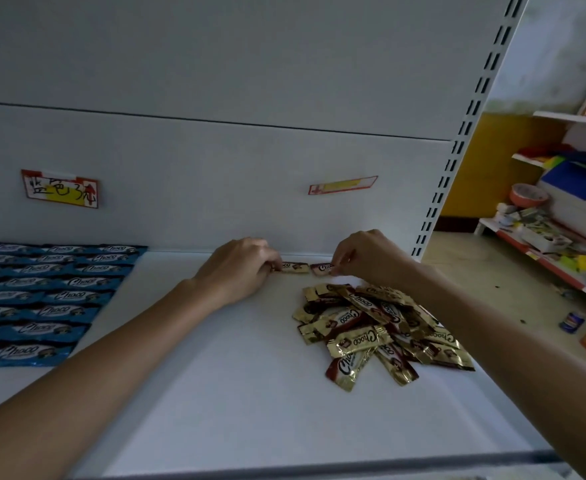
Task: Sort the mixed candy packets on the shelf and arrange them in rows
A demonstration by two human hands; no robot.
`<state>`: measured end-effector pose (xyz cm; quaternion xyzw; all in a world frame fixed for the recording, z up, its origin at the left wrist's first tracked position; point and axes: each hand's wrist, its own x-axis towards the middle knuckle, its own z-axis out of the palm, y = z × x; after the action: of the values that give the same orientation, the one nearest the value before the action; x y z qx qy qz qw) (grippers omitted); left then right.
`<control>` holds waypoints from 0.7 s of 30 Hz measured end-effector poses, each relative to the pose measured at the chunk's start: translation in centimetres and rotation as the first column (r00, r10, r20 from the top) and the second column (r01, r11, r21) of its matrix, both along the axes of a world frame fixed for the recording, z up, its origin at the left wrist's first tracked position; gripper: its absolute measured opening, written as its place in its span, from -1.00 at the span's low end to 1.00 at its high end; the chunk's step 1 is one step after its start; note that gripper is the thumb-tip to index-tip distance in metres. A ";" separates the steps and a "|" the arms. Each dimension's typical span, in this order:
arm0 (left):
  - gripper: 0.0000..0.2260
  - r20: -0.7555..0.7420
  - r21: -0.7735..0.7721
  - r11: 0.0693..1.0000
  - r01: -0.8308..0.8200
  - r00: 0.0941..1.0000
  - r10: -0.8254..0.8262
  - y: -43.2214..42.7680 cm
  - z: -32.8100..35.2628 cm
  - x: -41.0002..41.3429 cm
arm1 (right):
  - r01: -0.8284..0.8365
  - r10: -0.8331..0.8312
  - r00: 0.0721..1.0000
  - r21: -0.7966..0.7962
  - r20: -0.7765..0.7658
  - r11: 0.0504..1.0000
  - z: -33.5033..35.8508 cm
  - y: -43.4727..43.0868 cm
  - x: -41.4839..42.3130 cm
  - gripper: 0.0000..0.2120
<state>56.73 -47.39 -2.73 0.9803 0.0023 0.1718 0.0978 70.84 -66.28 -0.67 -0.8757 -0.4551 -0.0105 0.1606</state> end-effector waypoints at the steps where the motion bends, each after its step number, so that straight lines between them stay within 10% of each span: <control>1: -0.76 -0.003 -0.011 1.000 -0.008 1.000 0.008 -0.1 -0.1 0.2 | 0.007 -0.007 1.000 0.009 -0.003 1.000 -0.1 0.2 0.2 -0.84; 21: -0.71 -0.035 0.019 0.997 -0.077 0.996 0.078 1.2 0.0 0.8 | 0.018 -0.021 0.999 0.063 0.048 0.998 -1.1 1.9 1.0 -0.88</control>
<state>57.51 -46.19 -2.74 0.9832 0.0404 0.1578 0.0824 71.81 -64.37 -1.78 -0.8741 -0.4500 -0.0474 0.1767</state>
